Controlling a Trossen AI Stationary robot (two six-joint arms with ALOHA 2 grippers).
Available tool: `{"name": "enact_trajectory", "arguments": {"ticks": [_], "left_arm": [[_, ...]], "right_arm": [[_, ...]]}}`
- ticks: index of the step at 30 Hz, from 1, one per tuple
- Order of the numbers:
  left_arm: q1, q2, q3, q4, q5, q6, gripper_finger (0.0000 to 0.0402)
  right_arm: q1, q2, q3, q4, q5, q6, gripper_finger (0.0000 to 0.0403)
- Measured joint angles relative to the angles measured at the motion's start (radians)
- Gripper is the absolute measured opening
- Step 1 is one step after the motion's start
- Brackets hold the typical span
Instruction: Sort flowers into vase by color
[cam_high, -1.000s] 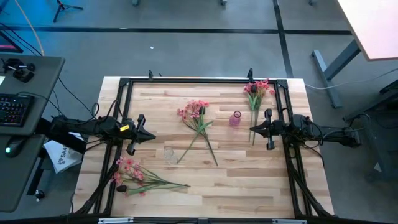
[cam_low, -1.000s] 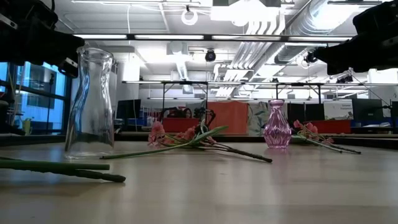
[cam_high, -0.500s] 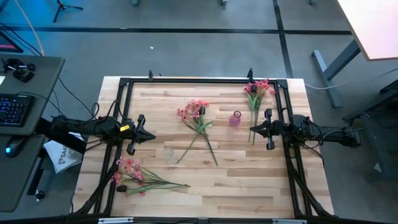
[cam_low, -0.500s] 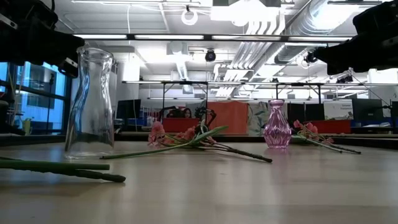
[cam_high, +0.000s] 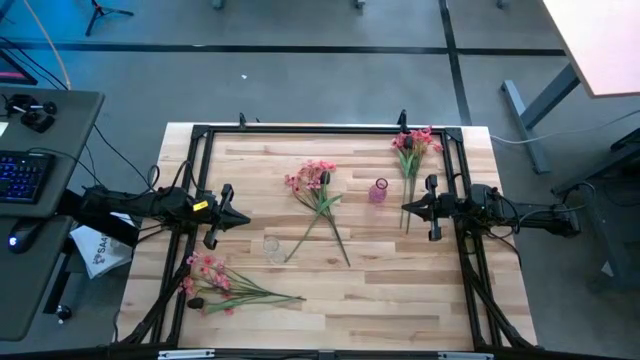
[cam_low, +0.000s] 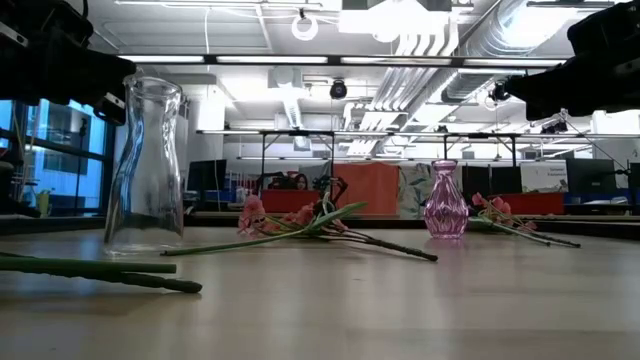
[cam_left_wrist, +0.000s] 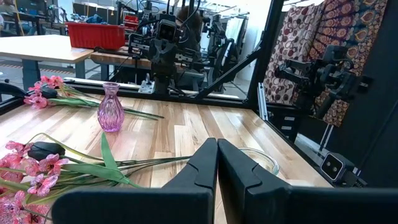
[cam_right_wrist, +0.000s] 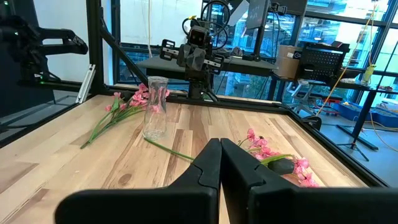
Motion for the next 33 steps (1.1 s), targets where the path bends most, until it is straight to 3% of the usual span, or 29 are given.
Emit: {"name": "enact_trajectory", "arguments": {"ticks": [20, 22, 25, 30, 33], "left_arm": [[0.0, 0.0, 0.0, 0.0, 0.0, 0.0, 0.0001], [0.0, 0.0, 0.0, 0.0, 0.0, 0.0, 0.0001], [0.0, 0.0, 0.0, 0.0, 0.0, 0.0, 0.0001], [0.0, 0.0, 0.0, 0.0, 0.0, 0.0, 0.0001], [0.0, 0.0, 0.0, 0.0, 0.0, 0.0, 0.0001]], "right_arm": [[0.0, 0.0, 0.0, 0.017, 0.0, -0.011, 0.0], [0.0, 0.001, -0.001, 0.129, 0.026, -0.027, 0.0], [-0.001, 0.005, -0.001, 0.506, 0.106, 0.07, 0.0], [-0.001, 0.039, 0.001, 1.208, 0.39, 0.156, 0.0], [-0.001, 0.063, 0.011, 1.267, 0.572, 0.216, 0.0]]}}
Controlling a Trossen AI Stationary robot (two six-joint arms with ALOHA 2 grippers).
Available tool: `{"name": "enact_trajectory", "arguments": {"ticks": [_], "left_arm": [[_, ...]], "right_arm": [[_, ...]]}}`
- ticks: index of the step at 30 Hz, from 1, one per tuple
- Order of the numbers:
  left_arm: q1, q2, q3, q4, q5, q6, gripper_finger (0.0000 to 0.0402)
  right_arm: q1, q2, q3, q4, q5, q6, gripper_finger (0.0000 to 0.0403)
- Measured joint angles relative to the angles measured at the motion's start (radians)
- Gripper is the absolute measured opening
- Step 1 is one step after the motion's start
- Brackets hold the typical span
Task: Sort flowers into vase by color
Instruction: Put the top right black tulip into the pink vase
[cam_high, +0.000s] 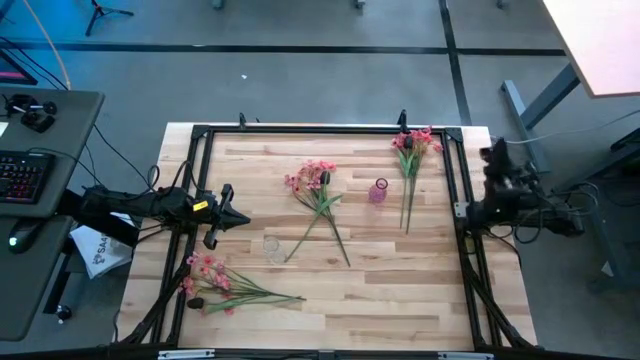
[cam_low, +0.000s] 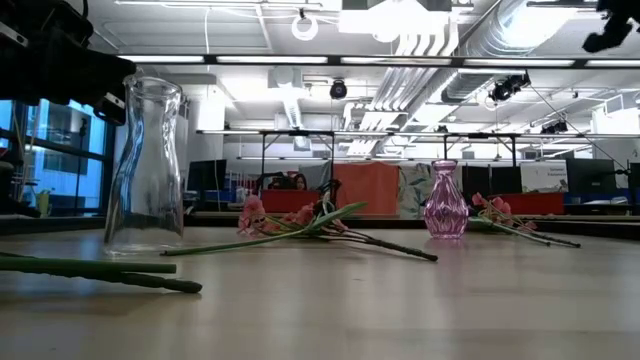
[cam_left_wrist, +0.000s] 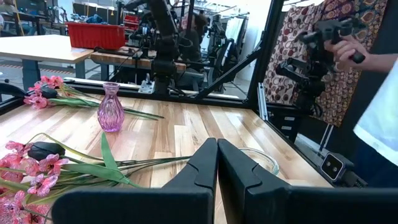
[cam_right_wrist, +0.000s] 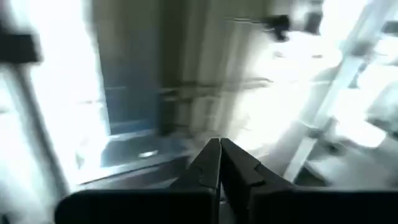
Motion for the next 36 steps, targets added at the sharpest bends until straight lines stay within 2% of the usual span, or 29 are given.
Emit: {"name": "enact_trajectory", "arguments": {"ticks": [3, 5, 8, 11, 13, 18, 21, 25, 28, 31, 36], "left_arm": [[0.0, 0.0, 0.0, 0.0, 0.0, 0.0, 0.0001], [0.0, 0.0, 0.0, 0.0, 0.0, 0.0, 0.0001], [0.0, 0.0, 0.0, 0.0, 0.0, 0.0, 0.0001], [0.0, 0.0, 0.0, 0.0, 0.0, 0.0, 0.0001], [0.0, 0.0, 0.0, 0.0, 0.0, 0.0, 0.0001], [0.0, 0.0, 0.0, 0.0, 0.002, 0.0, 0.0001], [0.0, 0.0, 0.0, 0.0, 0.002, 0.0, 0.0001], [0.0, 0.0, 0.0, 0.0, 0.002, 0.0, 0.0001], [0.0, 0.0, 0.0, 0.0, 0.002, 0.0, 0.0001], [0.0, 0.0, 0.0, 0.0, 0.002, 0.0, 0.0001], [0.0, 0.0, 0.0, 0.0, 0.002, 0.0, 0.0001]], "right_arm": [[0.0, 0.057, 0.071, -0.328, 0.231, 0.217, 0.0], [-0.003, 0.119, 0.152, -0.673, 0.294, 0.396, 0.0], [-0.038, 0.265, 0.272, -1.121, 0.298, 0.684, 0.0], [-0.112, 0.415, 0.382, -1.359, 0.19, 0.836, 0.0], [-0.177, 0.504, 0.437, -1.426, 0.076, 0.806, 0.0], [-0.378, 0.7, 0.542, -1.456, -0.243, 0.57, 0.0], [-0.509, 0.802, 0.616, -1.539, -0.367, 0.519, 0.0001], [-0.649, 0.931, 0.697, -1.69, -0.439, 0.471, 0.0001], [-0.724, 1.035, 0.721, -1.73, -0.499, 0.468, 0.0015], [-0.756, 1.136, 0.734, -1.751, -0.569, 0.479, 0.0052], [-0.742, 1.24, 0.752, -1.876, -0.558, 0.561, 0.0137]]}}
